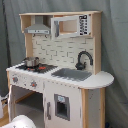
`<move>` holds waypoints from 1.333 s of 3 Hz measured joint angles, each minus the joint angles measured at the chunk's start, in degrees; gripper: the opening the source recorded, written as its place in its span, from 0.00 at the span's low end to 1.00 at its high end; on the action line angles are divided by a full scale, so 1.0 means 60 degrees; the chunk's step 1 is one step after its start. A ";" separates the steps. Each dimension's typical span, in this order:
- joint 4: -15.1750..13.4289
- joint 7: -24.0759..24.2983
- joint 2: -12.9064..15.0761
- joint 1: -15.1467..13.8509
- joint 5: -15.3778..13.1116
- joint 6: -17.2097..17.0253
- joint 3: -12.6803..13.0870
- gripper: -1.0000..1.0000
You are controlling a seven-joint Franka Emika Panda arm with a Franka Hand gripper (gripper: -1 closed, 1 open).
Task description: Play with the kitchen
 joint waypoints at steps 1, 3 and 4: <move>0.0003 -0.0014 0.0000 0.0013 0.0000 -0.0061 -0.0019 1.00; 0.0648 -0.1217 -0.0001 0.0074 0.0000 -0.0658 -0.0169 1.00; 0.1010 -0.2318 0.0004 0.0042 0.0021 -0.0689 -0.0319 1.00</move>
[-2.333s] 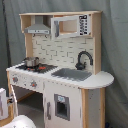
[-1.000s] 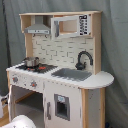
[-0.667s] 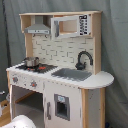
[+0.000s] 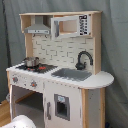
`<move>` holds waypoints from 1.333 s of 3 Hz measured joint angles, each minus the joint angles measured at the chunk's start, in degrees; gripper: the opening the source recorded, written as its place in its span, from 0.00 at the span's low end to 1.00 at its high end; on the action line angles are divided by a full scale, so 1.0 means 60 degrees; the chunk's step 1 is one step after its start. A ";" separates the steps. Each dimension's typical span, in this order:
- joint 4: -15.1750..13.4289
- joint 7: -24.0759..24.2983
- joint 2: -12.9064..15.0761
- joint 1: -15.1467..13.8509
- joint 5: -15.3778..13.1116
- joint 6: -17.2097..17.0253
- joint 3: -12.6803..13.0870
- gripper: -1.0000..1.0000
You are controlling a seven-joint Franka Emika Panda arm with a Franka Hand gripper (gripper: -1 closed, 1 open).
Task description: Play with the kitchen
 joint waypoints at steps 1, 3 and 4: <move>0.0339 -0.1052 0.0004 -0.0072 0.0044 0.0000 -0.0186 1.00; 0.0813 -0.3240 0.0040 -0.0171 0.0096 0.0001 -0.0835 1.00; 0.0897 -0.4283 0.0114 -0.0162 0.0113 0.0001 -0.1243 1.00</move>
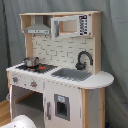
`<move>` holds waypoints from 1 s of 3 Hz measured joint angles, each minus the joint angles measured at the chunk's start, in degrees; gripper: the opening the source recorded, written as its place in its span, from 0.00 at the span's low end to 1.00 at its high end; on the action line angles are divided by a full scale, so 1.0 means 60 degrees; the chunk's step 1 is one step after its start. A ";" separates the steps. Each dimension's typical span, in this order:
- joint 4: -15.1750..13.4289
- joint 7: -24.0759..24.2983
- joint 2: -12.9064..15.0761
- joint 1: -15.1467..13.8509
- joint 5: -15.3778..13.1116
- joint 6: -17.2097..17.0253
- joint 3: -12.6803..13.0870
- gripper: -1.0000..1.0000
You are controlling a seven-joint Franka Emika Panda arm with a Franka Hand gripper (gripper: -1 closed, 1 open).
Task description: Play with the kitchen
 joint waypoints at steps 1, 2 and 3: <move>0.0007 -0.1087 0.0127 0.0002 0.0015 0.0000 -0.0443 1.00; -0.0009 -0.2096 0.0320 -0.0025 0.0062 -0.0015 -0.0869 1.00; -0.0047 -0.3030 0.0550 -0.0056 0.0101 -0.0090 -0.1278 1.00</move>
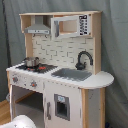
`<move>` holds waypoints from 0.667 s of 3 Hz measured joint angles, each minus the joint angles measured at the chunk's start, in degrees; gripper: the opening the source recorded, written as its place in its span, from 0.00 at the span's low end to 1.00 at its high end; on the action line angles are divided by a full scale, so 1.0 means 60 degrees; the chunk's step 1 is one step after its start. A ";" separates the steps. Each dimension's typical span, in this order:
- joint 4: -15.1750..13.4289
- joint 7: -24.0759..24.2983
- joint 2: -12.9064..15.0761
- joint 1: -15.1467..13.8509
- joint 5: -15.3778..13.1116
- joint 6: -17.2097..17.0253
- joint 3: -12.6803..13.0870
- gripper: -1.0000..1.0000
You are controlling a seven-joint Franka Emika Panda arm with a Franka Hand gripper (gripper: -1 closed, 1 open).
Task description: Play with the kitchen
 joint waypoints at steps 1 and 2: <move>-0.0052 -0.0859 0.0280 -0.0008 0.0045 -0.0147 -0.0351 1.00; -0.0123 -0.1796 0.0707 0.0020 0.0087 -0.0506 -0.0717 1.00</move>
